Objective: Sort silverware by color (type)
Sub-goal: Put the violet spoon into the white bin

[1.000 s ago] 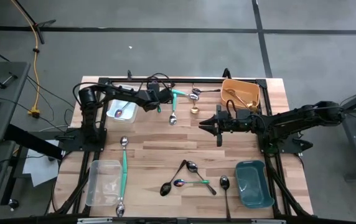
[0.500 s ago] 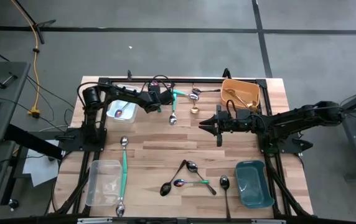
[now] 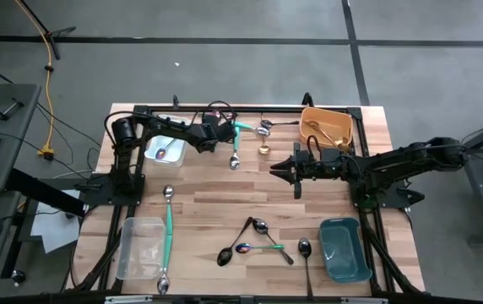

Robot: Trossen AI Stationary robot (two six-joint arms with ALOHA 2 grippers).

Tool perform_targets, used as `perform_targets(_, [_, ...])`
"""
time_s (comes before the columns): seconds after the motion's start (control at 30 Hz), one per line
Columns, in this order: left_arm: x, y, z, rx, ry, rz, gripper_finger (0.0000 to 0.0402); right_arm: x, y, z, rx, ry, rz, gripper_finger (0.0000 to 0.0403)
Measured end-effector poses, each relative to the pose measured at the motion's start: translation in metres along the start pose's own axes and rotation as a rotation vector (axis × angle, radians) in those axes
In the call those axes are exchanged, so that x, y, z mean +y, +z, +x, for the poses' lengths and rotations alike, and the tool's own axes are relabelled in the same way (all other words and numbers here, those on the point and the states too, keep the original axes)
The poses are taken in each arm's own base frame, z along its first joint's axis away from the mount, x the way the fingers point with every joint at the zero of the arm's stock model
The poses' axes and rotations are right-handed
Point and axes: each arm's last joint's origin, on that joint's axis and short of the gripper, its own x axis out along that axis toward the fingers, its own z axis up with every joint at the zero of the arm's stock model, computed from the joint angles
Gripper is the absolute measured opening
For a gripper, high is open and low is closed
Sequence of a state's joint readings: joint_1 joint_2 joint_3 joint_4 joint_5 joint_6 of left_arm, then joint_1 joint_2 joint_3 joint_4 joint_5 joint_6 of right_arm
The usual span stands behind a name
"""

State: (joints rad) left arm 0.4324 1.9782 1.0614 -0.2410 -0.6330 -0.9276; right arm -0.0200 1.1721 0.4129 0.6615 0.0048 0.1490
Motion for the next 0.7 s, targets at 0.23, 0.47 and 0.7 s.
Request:
perform_targets(0.23, [0.009,0.035,-0.048,-0.096,-0.052,0.068,0.0006,0.000,0.000,0.000,0.001,0.000,0.000,0.0069])
perform_targets(0.47, [0.017,0.055,-0.134,-0.298,-0.151,0.252,0.0006,0.000,0.000,0.000,0.001,0.000,0.000,0.0069])
perform_targets(0.7, [0.028,0.033,-0.203,-0.397,-0.251,0.415,0.0006,0.000,0.000,0.000,0.001,0.000,0.000,0.0069])
